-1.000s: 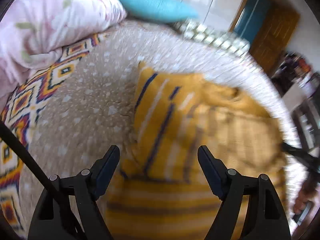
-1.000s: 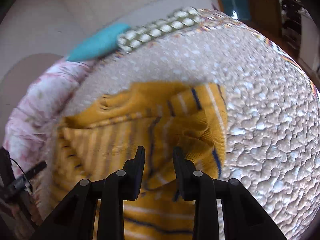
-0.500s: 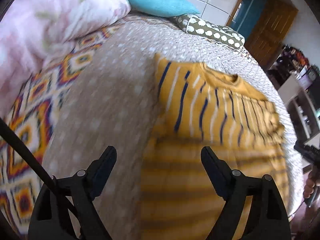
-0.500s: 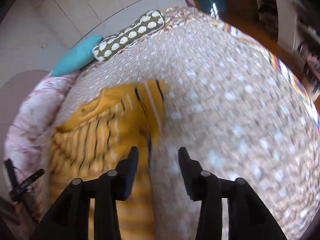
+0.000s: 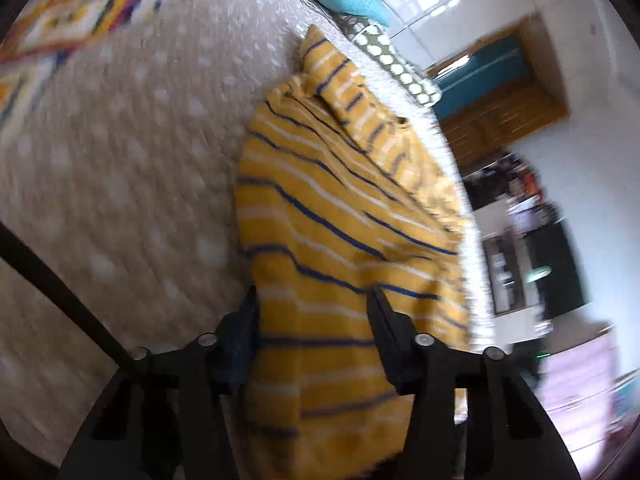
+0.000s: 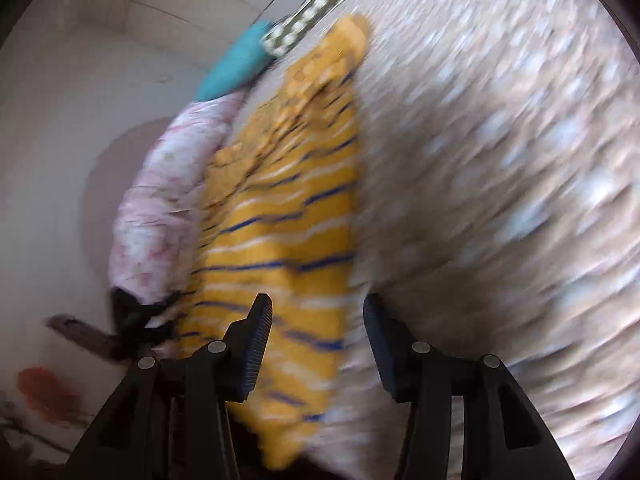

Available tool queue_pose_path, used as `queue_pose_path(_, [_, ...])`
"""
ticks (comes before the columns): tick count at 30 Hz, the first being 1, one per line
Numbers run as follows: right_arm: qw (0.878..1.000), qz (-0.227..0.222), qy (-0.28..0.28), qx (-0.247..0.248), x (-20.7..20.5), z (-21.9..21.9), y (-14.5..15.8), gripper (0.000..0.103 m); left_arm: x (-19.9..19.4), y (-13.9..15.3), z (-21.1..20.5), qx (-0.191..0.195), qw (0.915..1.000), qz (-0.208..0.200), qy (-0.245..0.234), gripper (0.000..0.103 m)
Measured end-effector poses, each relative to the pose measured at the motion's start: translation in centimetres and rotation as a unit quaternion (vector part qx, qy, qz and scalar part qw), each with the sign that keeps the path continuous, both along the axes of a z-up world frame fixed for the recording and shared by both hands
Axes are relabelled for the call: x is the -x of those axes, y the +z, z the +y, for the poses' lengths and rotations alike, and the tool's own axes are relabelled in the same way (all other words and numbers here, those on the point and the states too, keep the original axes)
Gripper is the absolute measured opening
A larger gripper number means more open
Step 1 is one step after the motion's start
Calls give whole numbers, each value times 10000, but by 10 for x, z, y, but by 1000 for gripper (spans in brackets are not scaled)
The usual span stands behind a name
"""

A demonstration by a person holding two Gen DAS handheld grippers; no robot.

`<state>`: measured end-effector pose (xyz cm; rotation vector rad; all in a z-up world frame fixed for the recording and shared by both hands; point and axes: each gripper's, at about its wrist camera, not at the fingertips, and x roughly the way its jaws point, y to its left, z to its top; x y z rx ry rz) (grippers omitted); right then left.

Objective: Fold small clothes

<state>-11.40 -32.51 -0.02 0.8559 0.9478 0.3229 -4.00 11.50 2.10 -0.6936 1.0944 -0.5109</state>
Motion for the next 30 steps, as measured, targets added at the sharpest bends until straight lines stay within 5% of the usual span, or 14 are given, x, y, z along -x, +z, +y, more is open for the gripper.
queue_pose_path(2, [9997, -67, 86, 233, -2, 17, 1, 53, 13, -4, 1, 254, 9996, 87, 13, 42])
queue_pose_path(8, [9992, -134, 345, -123, -4, 46, -7, 53, 58, -4, 1, 343, 9994, 87, 30, 39])
queue_pose_path(15, [9984, -90, 378, -406, 13, 60, -13, 52, 99, -2, -10, -62, 9999, -105, -84, 39])
queue_pose_path(21, [9986, -41, 316, -432, 28, 69, -19, 49, 92, 1, -16, -251, 9997, 0, 54, 40])
queue_pose_path(24, [9995, -17, 283, -107, 32, 71, -14, 38, 78, 5, -27, -598, 9982, 44, 61, 36])
queue_pose_path(25, [9996, 45, 261, 75, 31, 72, -13, 23, 72, 6, -30, -853, 9963, 54, 113, 16])
queue_pose_path(26, [9994, 112, 239, 204, 29, 73, -13, 14, 68, 9, -33, -1123, 9935, 40, 158, 9])
queue_pose_path(30, [9983, 191, 248, 483, 28, 77, -3, 9, 77, 34, -27, -1379, 9896, -272, 318, 7])
